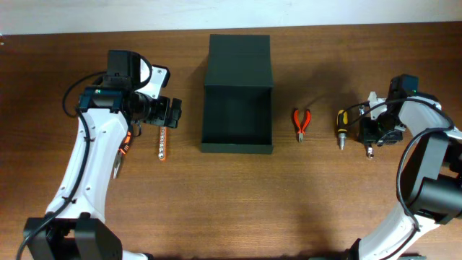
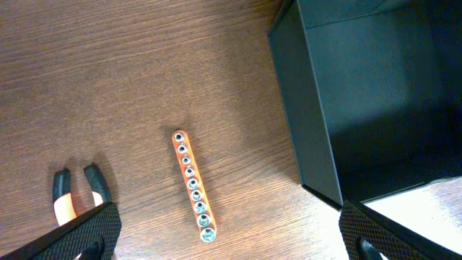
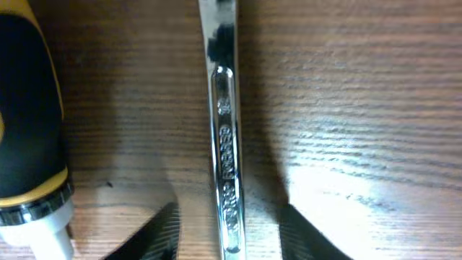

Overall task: Pack container
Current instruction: 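Lower the right gripper and grasp the silver wrench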

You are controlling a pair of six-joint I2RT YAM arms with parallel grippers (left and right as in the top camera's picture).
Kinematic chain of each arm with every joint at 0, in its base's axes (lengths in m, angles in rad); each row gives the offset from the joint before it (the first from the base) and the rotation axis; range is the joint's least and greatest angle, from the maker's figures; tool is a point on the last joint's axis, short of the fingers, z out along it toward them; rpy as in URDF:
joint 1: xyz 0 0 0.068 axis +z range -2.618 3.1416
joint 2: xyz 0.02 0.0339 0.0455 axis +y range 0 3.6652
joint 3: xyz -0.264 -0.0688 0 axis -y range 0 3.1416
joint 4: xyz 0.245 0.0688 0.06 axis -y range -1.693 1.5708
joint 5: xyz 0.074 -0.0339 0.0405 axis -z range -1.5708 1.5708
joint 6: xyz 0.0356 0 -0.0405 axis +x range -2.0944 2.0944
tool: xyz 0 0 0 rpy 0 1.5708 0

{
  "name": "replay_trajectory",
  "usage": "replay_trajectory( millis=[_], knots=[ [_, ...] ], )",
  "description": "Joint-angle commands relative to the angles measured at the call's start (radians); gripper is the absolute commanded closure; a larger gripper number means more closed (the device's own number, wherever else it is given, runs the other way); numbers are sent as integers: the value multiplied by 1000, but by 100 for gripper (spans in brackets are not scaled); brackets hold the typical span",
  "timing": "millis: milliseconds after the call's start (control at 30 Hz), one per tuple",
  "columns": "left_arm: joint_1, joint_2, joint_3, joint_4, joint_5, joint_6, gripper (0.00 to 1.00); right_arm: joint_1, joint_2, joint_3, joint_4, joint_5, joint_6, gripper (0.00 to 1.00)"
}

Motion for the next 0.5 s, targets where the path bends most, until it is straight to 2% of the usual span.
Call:
replay_trajectory(
  millis=[0,200,300,467],
  knots=[
    [-2,6,19,-5,-3,19,1,-2,35,16,-22,21,23,64],
    [-2,6,19,-8,-3,19,1,-2,66,16,-51,40,64,71],
    [-2,6,19,-8,-3,19,1,-2,66,16,-49,40,66,79],
    [-2,6,19,-11,-3,19,1,-2,66,16,-53,40,67,84]
  ],
)
